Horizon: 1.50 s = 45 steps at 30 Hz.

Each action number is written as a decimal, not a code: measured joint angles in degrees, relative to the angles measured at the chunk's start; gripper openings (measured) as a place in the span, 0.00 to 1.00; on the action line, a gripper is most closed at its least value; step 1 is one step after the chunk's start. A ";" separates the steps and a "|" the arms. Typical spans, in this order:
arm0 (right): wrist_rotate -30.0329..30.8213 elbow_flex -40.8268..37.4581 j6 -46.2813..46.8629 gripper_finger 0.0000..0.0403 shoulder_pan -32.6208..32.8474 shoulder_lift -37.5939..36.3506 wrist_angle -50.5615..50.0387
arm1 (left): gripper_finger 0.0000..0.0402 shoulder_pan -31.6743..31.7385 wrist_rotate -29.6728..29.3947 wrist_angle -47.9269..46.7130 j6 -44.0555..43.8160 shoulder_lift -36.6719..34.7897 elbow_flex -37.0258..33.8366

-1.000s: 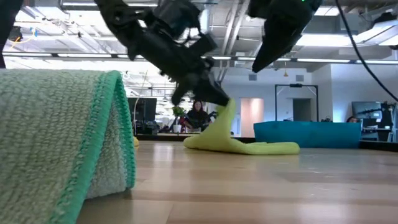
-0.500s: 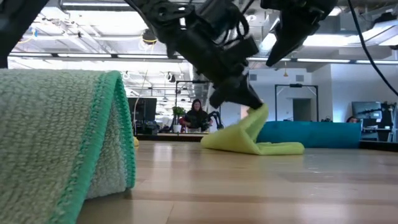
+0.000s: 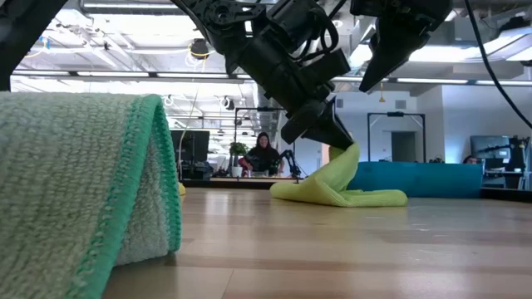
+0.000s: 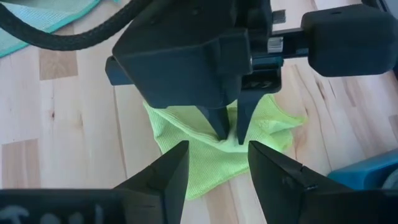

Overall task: Fold microfiber towels
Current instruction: Fold the light green microfiber towel, then put the light green microfiber towel into the blue bin

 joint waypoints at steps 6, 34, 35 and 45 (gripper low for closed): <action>0.00 0.00 0.02 0.46 0.00 0.02 -0.01 | 0.27 -0.20 0.04 -0.01 -0.56 0.00 0.00; -0.26 -6.03 -3.04 0.45 0.74 0.44 2.94 | 0.37 -2.56 -8.41 -29.37 -15.51 -10.30 -0.44; -0.26 -7.00 -3.19 0.45 0.74 0.44 4.47 | 0.37 -2.82 -8.55 -30.42 -16.29 -10.98 -0.46; -5.20 -15.60 -12.21 0.45 1.64 4.32 17.02 | 0.37 -5.61 -9.13 -37.62 -22.78 -15.78 -0.44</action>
